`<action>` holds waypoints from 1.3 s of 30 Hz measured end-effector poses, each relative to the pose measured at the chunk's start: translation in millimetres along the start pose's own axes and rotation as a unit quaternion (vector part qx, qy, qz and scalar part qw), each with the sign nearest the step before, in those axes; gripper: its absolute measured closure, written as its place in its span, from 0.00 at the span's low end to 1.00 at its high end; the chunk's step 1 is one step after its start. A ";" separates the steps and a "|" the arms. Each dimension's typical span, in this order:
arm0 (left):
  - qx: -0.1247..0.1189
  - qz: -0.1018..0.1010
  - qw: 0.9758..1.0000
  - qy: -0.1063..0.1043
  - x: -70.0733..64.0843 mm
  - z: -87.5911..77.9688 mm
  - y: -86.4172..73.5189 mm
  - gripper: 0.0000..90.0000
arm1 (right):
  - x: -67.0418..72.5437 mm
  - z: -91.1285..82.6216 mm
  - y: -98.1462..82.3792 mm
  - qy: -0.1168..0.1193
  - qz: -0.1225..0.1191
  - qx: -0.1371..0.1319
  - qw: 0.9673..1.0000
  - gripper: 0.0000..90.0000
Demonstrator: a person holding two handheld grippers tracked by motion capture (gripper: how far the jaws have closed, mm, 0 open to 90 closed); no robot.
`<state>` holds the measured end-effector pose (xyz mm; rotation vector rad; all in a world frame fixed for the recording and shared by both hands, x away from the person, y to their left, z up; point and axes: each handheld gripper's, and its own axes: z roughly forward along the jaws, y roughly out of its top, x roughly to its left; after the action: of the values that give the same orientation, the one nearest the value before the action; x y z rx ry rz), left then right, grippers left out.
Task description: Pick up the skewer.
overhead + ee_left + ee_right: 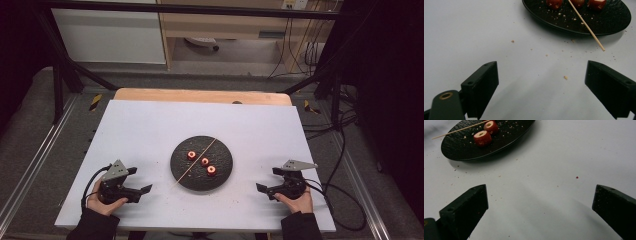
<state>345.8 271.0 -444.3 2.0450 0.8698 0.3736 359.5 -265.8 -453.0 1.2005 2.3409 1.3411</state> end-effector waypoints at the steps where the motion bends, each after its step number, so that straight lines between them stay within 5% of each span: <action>1: 0.001 0.000 1.000 -0.001 -0.6 0.5 0.4 0.13 | 0.0 -0.1 0.0 -0.001 0.001 0.000 1.000 0.01; 39: 0.034 0.016 0.999 0.003 -22.0 13.3 38.0 0.12 | 0.1 -0.4 0.3 -0.002 0.000 0.004 1.000 0.01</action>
<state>354.1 232.9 -420.2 2.1232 0.8658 0.3722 359.4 -265.8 -452.5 1.2041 2.3460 1.3288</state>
